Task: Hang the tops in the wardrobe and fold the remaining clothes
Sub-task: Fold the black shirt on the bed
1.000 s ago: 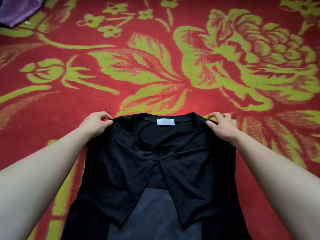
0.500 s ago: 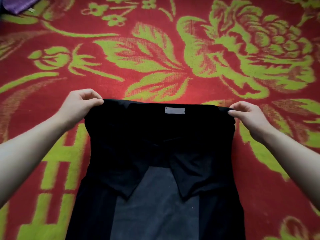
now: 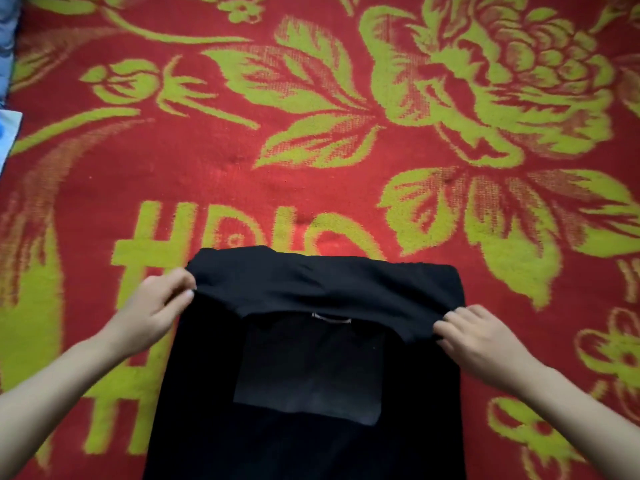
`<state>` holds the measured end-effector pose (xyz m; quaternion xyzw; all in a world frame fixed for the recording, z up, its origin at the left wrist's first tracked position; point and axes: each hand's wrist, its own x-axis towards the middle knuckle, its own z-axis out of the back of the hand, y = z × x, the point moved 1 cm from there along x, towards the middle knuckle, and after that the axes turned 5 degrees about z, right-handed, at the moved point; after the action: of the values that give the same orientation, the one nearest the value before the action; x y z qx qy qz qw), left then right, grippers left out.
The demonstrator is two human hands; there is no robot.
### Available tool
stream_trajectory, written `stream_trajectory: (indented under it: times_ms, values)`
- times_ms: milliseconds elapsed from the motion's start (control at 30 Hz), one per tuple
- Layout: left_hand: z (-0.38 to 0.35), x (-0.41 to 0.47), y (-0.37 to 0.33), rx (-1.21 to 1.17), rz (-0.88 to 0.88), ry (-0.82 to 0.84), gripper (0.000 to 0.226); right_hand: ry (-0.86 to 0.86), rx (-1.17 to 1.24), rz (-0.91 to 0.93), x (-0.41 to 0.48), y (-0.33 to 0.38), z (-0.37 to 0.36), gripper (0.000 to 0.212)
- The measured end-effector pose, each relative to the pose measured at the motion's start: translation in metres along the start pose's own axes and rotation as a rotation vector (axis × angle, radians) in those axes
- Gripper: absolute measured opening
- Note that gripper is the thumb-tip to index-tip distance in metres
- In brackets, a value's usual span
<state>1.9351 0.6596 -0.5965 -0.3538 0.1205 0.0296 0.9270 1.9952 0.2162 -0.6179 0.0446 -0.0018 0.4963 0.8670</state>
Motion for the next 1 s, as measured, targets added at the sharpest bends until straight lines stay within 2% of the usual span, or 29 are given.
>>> stream_trajectory:
  times_ms: [67,133,200,233,267,300,367,400,433,467,533,600,667,767,833,900,967,1000]
  values:
    - [-0.015,-0.013,0.012,0.338,-0.193,0.094,0.003,0.135,-0.022,0.035,-0.006,0.013,-0.016,0.011]
    - [-0.032,-0.024,0.024,0.583,-0.328,0.129,0.009,0.294,-0.033,0.016,-0.007,0.020,-0.025,0.027]
    - [-0.041,-0.028,0.028,0.657,-0.279,0.110,0.042,0.393,-0.018,-0.056,-0.005,0.023,-0.031,0.040]
    - [-0.045,-0.026,0.027,0.655,-0.249,0.075,0.058,0.372,-0.007,-0.079,-0.001,0.024,-0.032,0.042]
    - [-0.047,-0.022,0.024,0.645,-0.235,0.029,0.065,0.317,-0.003,-0.102,0.006,0.024,-0.030,0.039]
    - [-0.050,-0.016,0.020,0.640,-0.230,-0.005,0.060,0.248,0.004,-0.125,0.013,0.023,-0.028,0.034]
    - [-0.057,-0.004,0.009,0.675,-0.193,-0.033,0.031,0.113,-0.007,-0.214,0.027,0.018,-0.024,0.026]
    - [-0.060,0.004,0.007,0.690,-0.153,-0.051,0.027,0.070,-0.027,-0.273,0.033,0.015,-0.021,0.020]
    - [-0.060,0.014,0.006,0.688,-0.082,-0.059,0.033,0.052,-0.039,-0.351,0.039,0.012,-0.020,0.011]
    - [-0.060,0.025,0.007,0.666,0.026,-0.054,0.043,0.064,-0.019,-0.463,0.043,0.006,-0.021,0.016]
    - [-0.057,0.044,0.011,0.647,0.228,-0.032,0.061,0.188,0.062,-0.647,0.049,-0.008,-0.025,0.042]
    - [-0.054,0.062,0.021,0.636,0.351,0.084,0.067,0.341,0.177,-0.712,0.053,-0.024,-0.031,0.051]
    - [-0.051,0.074,0.027,0.664,0.372,0.176,0.063,0.476,0.332,-0.746,0.059,-0.038,-0.036,0.053]
    - [-0.038,0.080,0.040,0.708,0.362,0.201,0.035,0.630,0.366,-0.767,0.063,-0.051,-0.041,0.038]
    - [-0.024,0.081,0.050,0.715,0.373,0.205,0.024,0.594,0.414,-0.800,0.054,-0.063,-0.041,0.025]
    - [-0.011,0.079,0.060,0.685,0.378,0.197,0.021,0.466,0.596,-0.899,0.044,-0.072,-0.037,0.016]
    - [-0.006,0.082,0.064,0.621,0.382,0.198,0.022,0.419,0.664,-0.958,0.041,-0.076,-0.036,0.018]
    - [-0.007,0.084,0.062,0.573,0.383,0.200,0.022,0.460,0.577,-0.941,0.043,-0.074,-0.038,0.023]
